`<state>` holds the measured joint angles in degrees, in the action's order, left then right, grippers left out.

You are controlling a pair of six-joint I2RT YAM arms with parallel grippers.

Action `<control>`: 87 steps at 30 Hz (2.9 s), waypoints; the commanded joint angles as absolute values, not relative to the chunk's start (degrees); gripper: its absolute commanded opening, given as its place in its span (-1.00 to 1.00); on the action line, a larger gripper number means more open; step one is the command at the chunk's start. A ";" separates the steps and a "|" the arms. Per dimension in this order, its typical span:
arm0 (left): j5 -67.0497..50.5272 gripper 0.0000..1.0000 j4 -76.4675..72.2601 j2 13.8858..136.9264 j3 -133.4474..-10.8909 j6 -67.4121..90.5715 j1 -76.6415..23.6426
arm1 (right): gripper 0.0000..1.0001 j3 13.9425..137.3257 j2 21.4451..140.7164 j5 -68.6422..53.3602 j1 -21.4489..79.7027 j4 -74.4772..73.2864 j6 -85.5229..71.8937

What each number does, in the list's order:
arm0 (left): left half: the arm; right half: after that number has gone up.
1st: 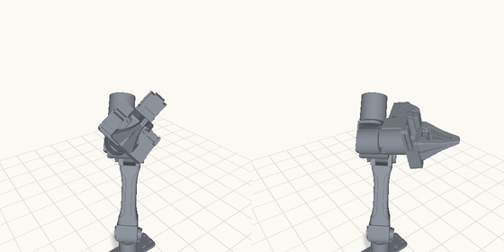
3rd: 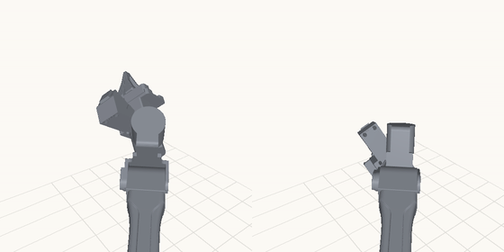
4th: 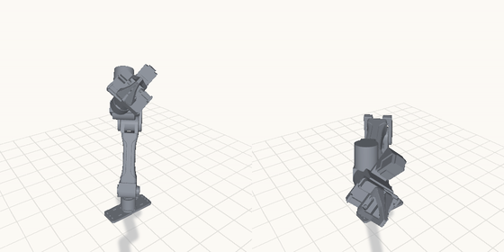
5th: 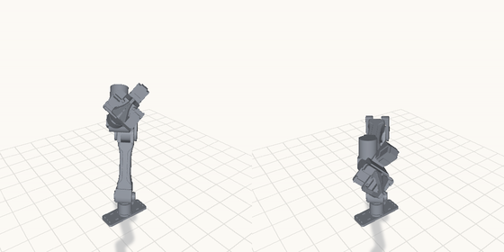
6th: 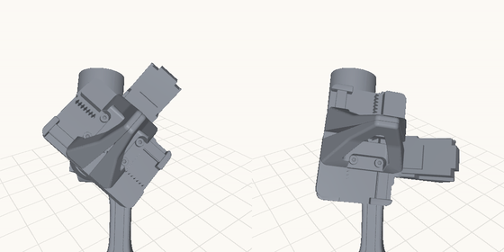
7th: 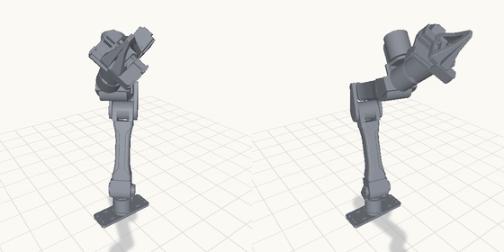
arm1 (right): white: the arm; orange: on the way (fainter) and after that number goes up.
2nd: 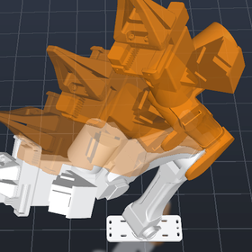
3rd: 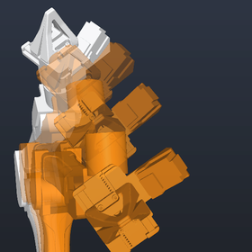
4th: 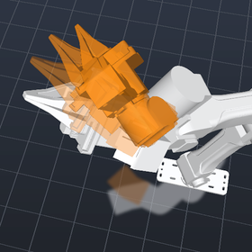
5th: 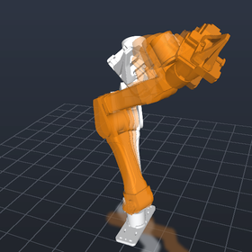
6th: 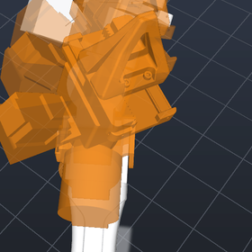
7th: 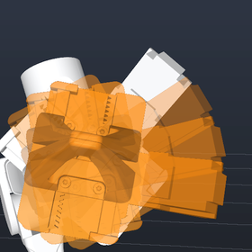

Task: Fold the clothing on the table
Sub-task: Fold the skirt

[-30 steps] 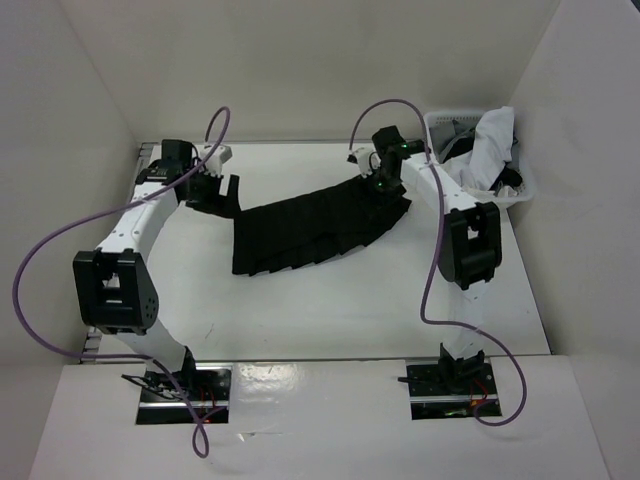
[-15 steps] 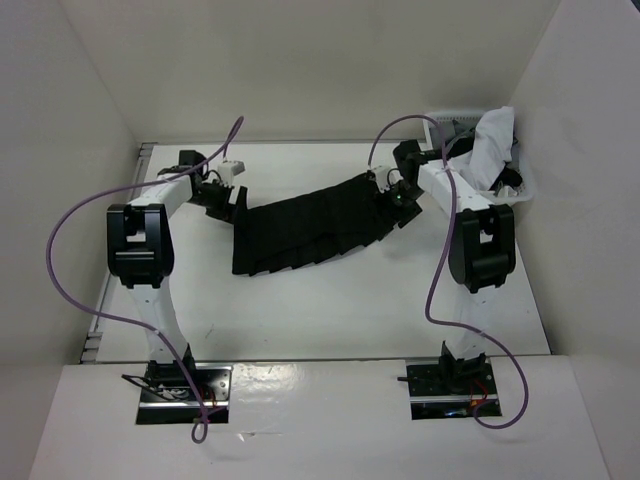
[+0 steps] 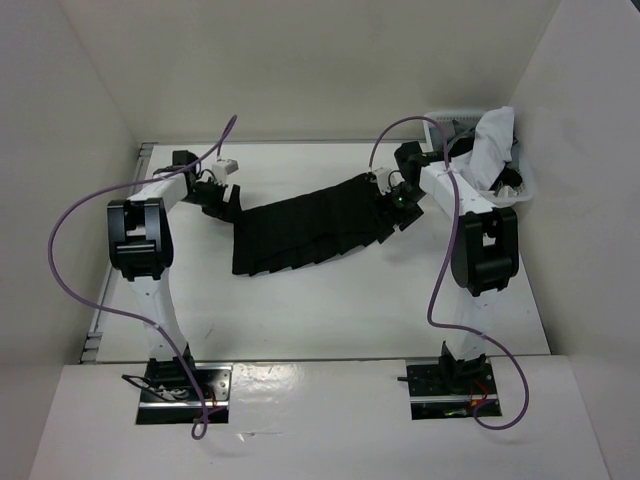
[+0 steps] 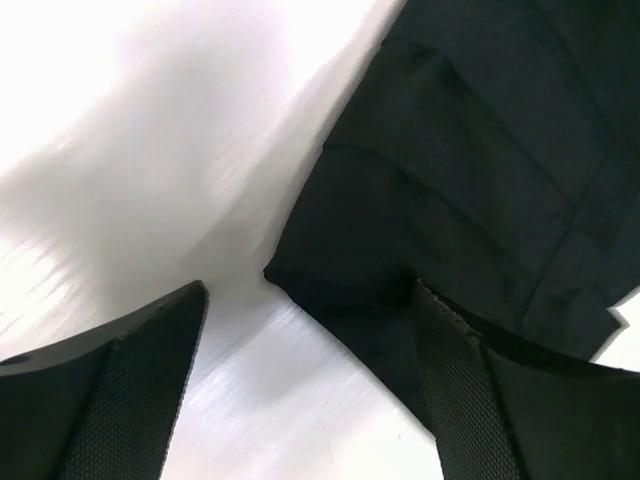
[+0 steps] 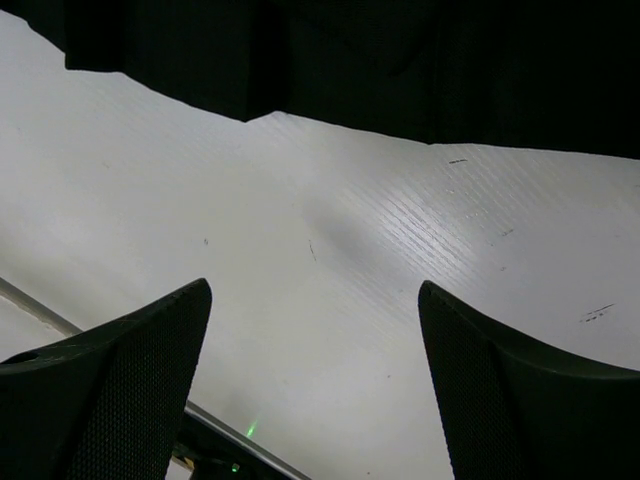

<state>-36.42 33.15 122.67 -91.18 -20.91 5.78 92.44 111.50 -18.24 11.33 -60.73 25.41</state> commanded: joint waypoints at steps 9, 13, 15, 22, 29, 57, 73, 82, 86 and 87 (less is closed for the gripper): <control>-44.91 0.37 35.51 127.53 -91.67 -24.26 4.75 | 0.76 93.16 109.95 -17.93 11.16 -61.61 25.05; -44.91 -0.16 38.22 128.06 -92.20 -24.87 4.22 | 0.76 93.16 109.95 -17.41 10.64 -61.08 25.05; -43.60 -0.40 39.54 128.06 -91.59 -25.40 4.22 | 0.76 92.64 109.95 -16.88 9.94 -60.29 25.05; -37.27 -1.00 39.02 122.88 -88.15 -24.79 5.45 | 0.84 97.45 112.75 -18.27 3.88 -56.60 26.89; -33.40 -1.00 39.02 121.82 -88.68 -23.20 5.45 | 0.98 112.74 126.46 -24.16 -0.96 -60.62 33.13; -30.58 -0.98 39.55 121.37 -86.48 -21.62 5.45 | 0.98 113.57 144.14 -41.12 3.69 -74.53 43.23; -31.11 -0.98 37.97 120.32 -83.58 -20.57 5.45 | 0.98 118.38 147.30 -47.99 5.53 -72.42 41.40; -31.11 -0.98 37.97 120.32 -83.58 -20.57 4.92 | 0.84 123.75 149.06 -46.85 8.00 -69.35 36.14; -31.11 -0.98 37.97 120.32 -83.58 -20.57 4.92 | 0.66 124.28 149.06 -46.23 8.00 -67.85 34.72; -31.11 -0.98 37.97 120.32 -83.58 -20.57 4.92 | 0.60 124.28 149.06 -45.62 8.00 -67.33 34.72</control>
